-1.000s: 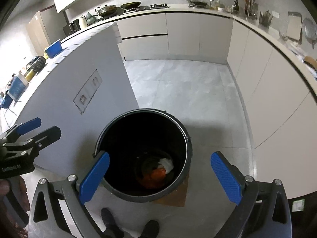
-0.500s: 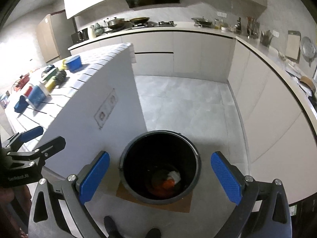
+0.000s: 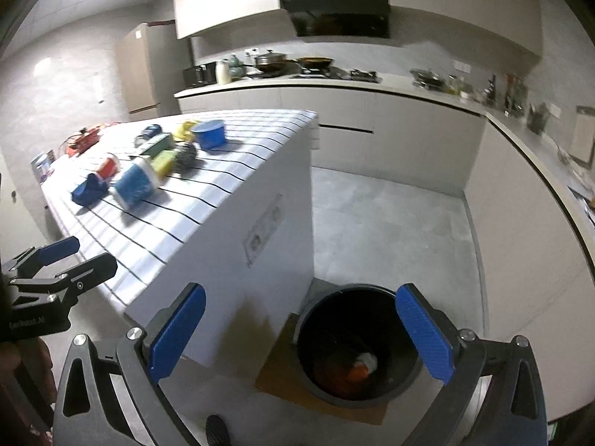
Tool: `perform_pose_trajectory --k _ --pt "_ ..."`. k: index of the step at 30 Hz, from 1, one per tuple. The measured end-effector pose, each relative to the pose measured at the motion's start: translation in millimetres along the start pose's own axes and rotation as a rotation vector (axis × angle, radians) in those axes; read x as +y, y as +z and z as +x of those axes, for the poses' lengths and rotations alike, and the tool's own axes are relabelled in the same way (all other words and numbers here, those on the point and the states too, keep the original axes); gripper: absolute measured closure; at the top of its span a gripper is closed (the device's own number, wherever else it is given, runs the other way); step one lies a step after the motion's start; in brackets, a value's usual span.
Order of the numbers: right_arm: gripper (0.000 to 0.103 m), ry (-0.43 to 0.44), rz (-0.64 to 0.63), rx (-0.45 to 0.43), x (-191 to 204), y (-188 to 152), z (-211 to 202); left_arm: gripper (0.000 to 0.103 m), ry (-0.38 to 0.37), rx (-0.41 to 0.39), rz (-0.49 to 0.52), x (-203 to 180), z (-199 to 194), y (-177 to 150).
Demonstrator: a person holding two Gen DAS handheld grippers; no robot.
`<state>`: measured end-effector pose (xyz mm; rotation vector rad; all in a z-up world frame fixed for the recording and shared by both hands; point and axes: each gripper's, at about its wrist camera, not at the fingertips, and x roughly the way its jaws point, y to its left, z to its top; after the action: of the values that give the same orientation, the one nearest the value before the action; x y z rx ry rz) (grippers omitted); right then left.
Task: Collect trash
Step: 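Move both tools back toward the remaining items on the island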
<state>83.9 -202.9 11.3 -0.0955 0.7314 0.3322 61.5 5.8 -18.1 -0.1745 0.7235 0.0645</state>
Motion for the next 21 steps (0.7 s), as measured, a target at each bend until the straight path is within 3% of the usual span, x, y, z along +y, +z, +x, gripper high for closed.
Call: perform_pose_trajectory --k 21 --pt "0.000 0.122 -0.115 -0.103 125.9 52.5 3.5 0.000 0.186 -0.102 -0.169 131.4 -39.7 8.2"
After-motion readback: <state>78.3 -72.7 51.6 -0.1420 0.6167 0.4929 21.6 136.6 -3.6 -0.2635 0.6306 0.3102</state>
